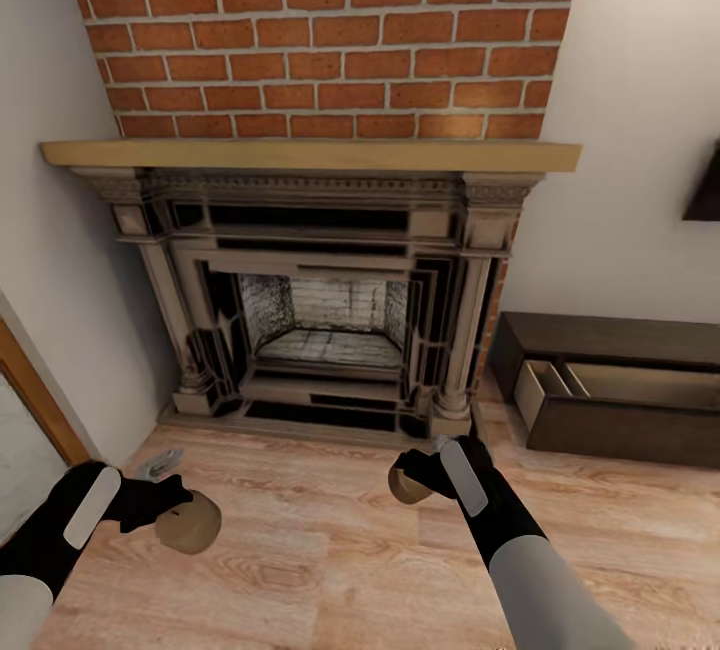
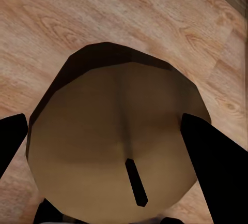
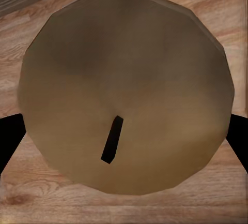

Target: Place each of the two pumpkins and all three candles from the living room inside a cabinet in the living room (use any cabinet), then make sure every cabinet is closed, and position the cauldron so it is next to a table in the living room.

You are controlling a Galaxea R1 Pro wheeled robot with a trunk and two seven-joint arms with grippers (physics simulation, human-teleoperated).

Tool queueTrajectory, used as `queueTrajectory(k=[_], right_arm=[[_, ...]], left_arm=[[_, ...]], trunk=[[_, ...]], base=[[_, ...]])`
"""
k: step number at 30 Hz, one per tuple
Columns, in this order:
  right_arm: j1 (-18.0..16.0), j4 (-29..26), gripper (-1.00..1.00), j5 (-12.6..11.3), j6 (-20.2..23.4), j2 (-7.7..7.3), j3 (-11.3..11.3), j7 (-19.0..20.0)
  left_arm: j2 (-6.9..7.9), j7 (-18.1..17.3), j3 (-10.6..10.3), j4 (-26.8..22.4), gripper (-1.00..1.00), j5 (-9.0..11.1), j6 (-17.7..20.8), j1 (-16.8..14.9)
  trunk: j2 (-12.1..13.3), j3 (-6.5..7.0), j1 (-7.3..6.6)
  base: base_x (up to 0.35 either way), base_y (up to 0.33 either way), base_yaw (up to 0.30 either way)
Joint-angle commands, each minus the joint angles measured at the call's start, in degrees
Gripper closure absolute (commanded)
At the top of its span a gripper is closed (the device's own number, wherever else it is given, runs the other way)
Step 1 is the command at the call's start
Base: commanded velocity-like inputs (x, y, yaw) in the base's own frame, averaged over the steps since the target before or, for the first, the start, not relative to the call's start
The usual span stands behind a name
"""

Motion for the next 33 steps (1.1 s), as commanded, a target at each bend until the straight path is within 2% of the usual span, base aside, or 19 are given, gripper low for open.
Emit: queueTrajectory(k=[1, 30, 33], right_arm=[[0.0, -0.01, 1.0, -0.05, -0.04, 0.0, 0.0, 0.0], [0.07, -0.01, 1.0, -0.04, -0.07, -0.01, -0.09, 0.09], [0.08, -0.01, 1.0, -0.11, -1.17, -0.05, -0.28, 0.09]], left_arm=[[0.0, 0.0, 0.0, -0.01, 1.0, 0.18, -0.01, 0.0], [0.0, 0.05, 0.0, -0.01, 1.0, 0.18, -0.09, 0.0], [0.0, 0.08, 0.0, -0.01, 1.0, 0.18, -0.09, 0.0]], trunk=[[0.0, 0.08, 0.0], [0.0, 2.11, 0.0], [0.0, 2.32, 0.0]], base=[[0.0, 0.0, -0.219], [0.0, 0.0, -0.219], [0.0, 0.0, -0.219]])
